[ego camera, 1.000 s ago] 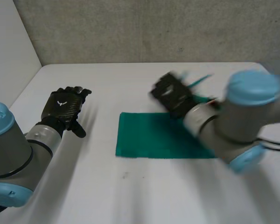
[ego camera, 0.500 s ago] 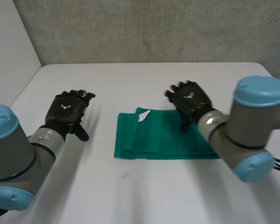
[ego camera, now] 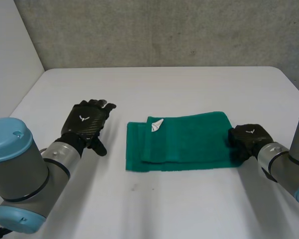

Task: Fold the towel.

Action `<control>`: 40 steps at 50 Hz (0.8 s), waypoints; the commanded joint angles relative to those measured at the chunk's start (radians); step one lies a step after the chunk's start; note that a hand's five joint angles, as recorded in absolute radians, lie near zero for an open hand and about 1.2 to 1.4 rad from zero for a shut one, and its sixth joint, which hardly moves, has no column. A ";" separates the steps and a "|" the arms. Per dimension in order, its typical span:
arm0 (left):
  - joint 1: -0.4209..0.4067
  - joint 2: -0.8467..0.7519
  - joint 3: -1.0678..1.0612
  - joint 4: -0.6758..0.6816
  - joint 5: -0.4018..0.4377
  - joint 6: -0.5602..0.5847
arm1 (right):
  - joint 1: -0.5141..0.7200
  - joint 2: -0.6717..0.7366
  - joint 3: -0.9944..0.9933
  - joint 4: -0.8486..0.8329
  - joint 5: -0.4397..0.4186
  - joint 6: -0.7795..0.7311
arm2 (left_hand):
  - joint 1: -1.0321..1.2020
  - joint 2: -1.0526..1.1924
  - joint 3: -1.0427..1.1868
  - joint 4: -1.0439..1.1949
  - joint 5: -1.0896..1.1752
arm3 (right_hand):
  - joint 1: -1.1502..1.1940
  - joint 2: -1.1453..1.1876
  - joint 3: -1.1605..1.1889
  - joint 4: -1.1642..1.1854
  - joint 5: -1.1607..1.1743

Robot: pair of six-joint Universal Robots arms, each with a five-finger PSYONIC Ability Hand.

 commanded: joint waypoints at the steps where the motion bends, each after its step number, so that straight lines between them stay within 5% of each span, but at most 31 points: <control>1: 0.001 0.006 -0.002 0.000 -0.018 -0.002 | 0.040 -0.052 -0.088 0.005 0.084 -0.046 | -0.018 -0.029 -0.039 -0.029 -0.046 | 0.436 0.218 0.218 0.207 0.251; 8: -0.002 0.028 -0.002 0.000 -0.033 -0.002 | 0.412 -0.040 -0.289 0.042 0.046 -0.101 | -0.018 -0.029 -0.039 -0.029 -0.046 | 0.436 0.218 0.218 0.207 0.251; 15: 0.001 0.042 0.024 -0.002 -0.035 -0.009 | 0.609 0.129 -0.363 0.053 -0.089 -0.162 | -0.018 -0.029 -0.039 -0.029 -0.046 | 0.436 0.218 0.218 0.207 0.251; 18: 0.000 0.042 0.052 -0.007 -0.037 -0.012 | 0.617 0.157 -0.373 0.062 -0.083 -0.170 | -0.018 -0.029 -0.039 -0.029 -0.046 | 0.436 0.218 0.218 0.207 0.251; 19: -0.002 0.042 0.061 -0.010 -0.037 -0.014 | 0.614 0.161 -0.386 0.074 -0.060 -0.169 | -0.018 -0.028 -0.038 -0.028 -0.045 | -0.054 -0.272 -0.272 -0.283 -0.240; 20: -0.002 0.040 0.069 -0.010 -0.037 -0.014 | 0.614 0.161 -0.386 0.074 -0.060 -0.169 | -0.018 -0.028 -0.038 -0.028 -0.045 | -0.059 -0.277 -0.277 -0.288 -0.244; 22: -0.006 0.028 0.095 -0.013 -0.037 -0.015 | 0.610 0.151 -0.393 0.083 -0.001 -0.164 | -0.012 -0.023 -0.032 -0.022 -0.040 | -0.725 -0.942 -0.943 -0.953 -0.910; 23: -0.009 0.025 0.106 -0.014 -0.037 -0.015 | 0.609 0.146 -0.393 0.082 0.047 -0.150 | -0.009 -0.020 -0.029 -0.019 -0.037 | -0.786 -1.003 -1.004 -1.014 -0.971; 26: -0.022 0.006 0.130 -0.016 -0.035 -0.020 | 0.600 0.119 -0.392 0.076 0.093 -0.121 | -0.006 -0.017 -0.026 -0.016 -0.034 | -0.786 -1.003 -1.004 -1.014 -0.971; 29: -0.118 -0.098 0.257 -0.054 -0.035 -0.079 | 0.540 0.031 -0.375 0.073 0.116 -0.018 | 0.018 0.007 -0.003 0.007 -0.010 | -0.786 -1.003 -1.004 -1.014 -0.971; 33: -0.172 -0.196 0.380 -0.152 -0.033 -0.171 | 0.454 0.006 -0.352 0.080 0.066 0.204 | 0.021 0.010 0.000 0.010 -0.007 | -0.786 -1.003 -1.004 -1.014 -0.971; 40: -0.218 -0.320 0.477 -0.298 -0.053 -0.288 | 0.403 0.057 -0.367 0.117 0.006 0.262 | 0.029 0.019 0.009 0.019 0.001 | -0.786 -1.003 -1.004 -1.014 -0.971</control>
